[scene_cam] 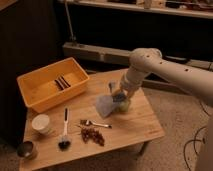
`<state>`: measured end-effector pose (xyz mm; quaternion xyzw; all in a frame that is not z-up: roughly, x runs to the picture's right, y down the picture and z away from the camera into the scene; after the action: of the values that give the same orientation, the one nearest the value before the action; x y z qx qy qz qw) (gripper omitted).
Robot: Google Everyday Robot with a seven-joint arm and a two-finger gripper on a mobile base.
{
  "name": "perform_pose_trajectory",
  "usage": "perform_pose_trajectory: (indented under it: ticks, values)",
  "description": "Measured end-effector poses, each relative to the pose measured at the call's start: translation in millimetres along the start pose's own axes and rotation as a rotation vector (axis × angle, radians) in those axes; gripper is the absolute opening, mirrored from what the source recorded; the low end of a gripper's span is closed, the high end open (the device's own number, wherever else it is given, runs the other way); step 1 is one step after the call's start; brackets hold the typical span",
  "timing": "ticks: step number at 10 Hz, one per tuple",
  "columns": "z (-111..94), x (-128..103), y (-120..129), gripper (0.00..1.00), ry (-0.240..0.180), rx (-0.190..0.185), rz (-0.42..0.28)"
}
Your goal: Place sponge in plastic cup
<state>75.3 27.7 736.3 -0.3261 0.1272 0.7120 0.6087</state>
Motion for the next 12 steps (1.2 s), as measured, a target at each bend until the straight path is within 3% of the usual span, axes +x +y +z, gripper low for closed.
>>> perform_pose_trajectory:
  ticks: [2, 4, 5, 8, 12]
  values:
    - [-4, -7, 36, 0.11, -0.004, 0.013, -0.064]
    - [2, -13, 52, 0.11, 0.002, 0.034, -0.053]
    - [6, -16, 48, 0.11, 0.005, 0.048, -0.031]
    - [18, -10, 18, 0.11, 0.018, 0.067, 0.057]
    - [19, 23, -72, 0.11, 0.047, 0.124, 0.235]
